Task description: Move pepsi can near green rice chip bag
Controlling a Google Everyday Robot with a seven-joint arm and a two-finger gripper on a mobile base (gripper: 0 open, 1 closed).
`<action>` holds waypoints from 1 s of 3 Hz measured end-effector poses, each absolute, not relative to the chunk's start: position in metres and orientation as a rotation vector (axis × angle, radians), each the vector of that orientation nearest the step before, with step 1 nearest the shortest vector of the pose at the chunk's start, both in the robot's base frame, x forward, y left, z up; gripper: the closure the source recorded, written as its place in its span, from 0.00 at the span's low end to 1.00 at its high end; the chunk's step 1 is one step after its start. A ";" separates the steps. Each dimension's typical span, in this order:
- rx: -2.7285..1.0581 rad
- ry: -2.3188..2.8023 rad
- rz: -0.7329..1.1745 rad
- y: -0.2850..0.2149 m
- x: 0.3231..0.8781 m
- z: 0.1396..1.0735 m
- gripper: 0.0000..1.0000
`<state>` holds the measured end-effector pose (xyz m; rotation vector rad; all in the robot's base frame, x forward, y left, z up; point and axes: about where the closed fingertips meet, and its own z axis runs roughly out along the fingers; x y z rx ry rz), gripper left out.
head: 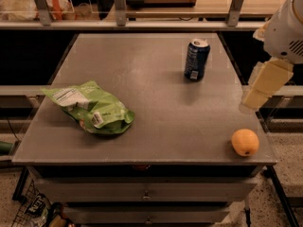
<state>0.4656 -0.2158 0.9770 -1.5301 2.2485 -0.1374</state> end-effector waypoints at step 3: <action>-1.172 2.172 0.140 -0.217 0.538 0.967 0.00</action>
Offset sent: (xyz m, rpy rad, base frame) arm 0.0836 -0.0083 -0.0080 0.4091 -0.0872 -0.1591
